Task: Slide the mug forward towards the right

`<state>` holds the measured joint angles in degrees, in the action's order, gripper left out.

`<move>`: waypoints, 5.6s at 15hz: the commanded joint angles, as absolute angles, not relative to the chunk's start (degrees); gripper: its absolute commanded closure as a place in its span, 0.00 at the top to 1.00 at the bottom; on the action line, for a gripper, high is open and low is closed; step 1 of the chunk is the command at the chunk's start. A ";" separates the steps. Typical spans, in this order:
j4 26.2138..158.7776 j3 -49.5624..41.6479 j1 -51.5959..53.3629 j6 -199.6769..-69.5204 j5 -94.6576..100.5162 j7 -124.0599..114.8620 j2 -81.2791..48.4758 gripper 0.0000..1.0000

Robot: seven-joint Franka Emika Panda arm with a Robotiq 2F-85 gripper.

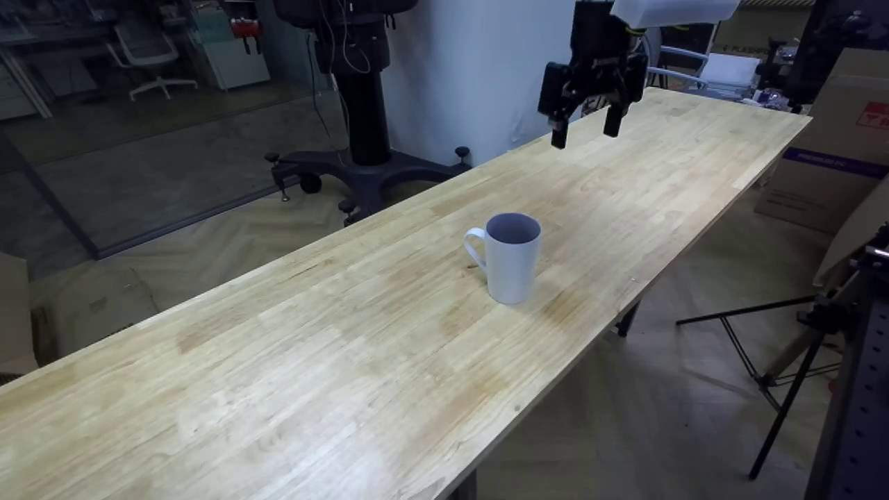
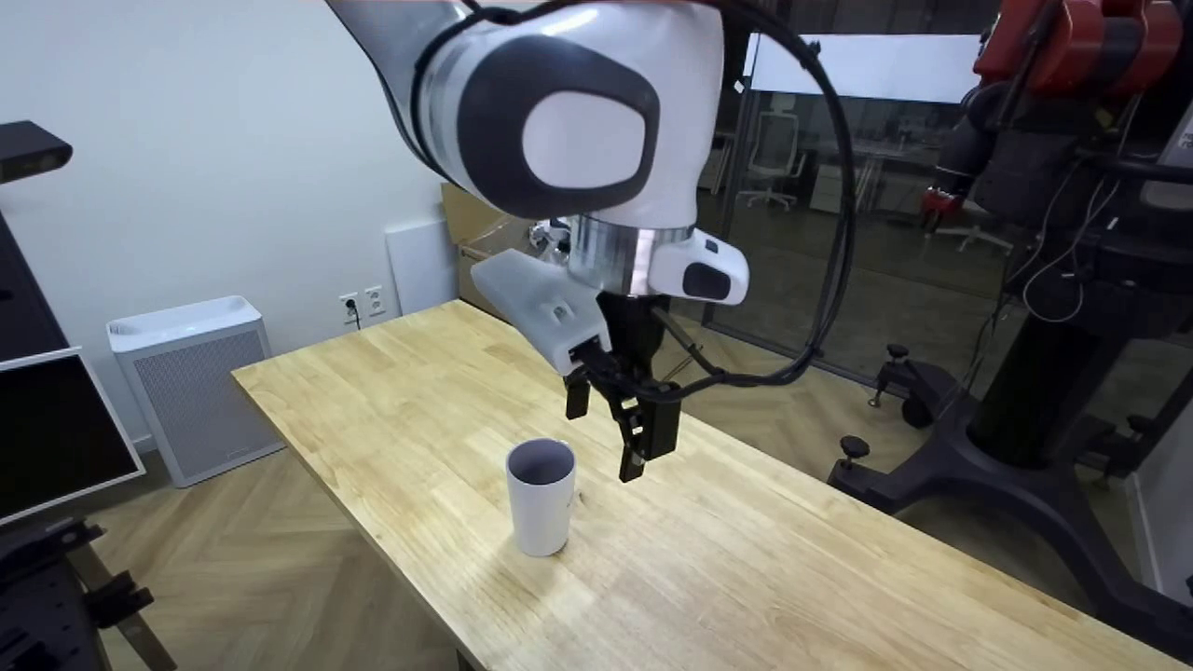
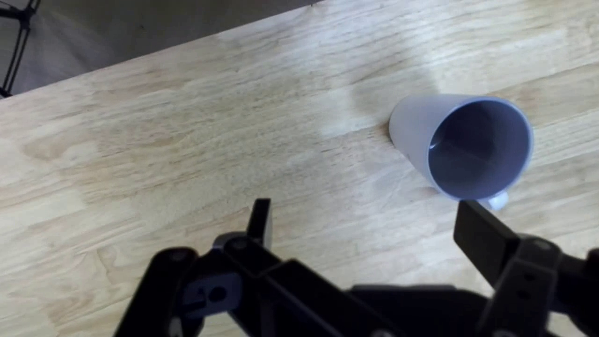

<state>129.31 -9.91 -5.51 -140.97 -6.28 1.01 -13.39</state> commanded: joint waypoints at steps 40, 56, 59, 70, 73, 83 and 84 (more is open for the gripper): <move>129.05 7.44 -12.50 -158.57 -5.61 17.13 -28.41 0.00; 121.35 -2.20 -6.08 -157.77 -5.79 0.02 -32.49 0.02; 117.00 -5.97 -6.06 -154.84 -5.92 -5.13 -34.20 0.02; 105.85 -9.44 -6.95 -151.36 -15.50 -24.06 -41.39 0.02; 103.48 -9.20 -6.48 -152.75 -19.32 -29.28 -43.55 0.02; 101.85 -9.81 -3.67 -155.84 -22.85 -41.60 -44.91 0.40; 101.87 -9.66 -3.55 -154.97 -22.52 -41.62 -44.56 0.48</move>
<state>103.33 -9.41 -4.35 -157.53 -22.62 -38.92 -44.79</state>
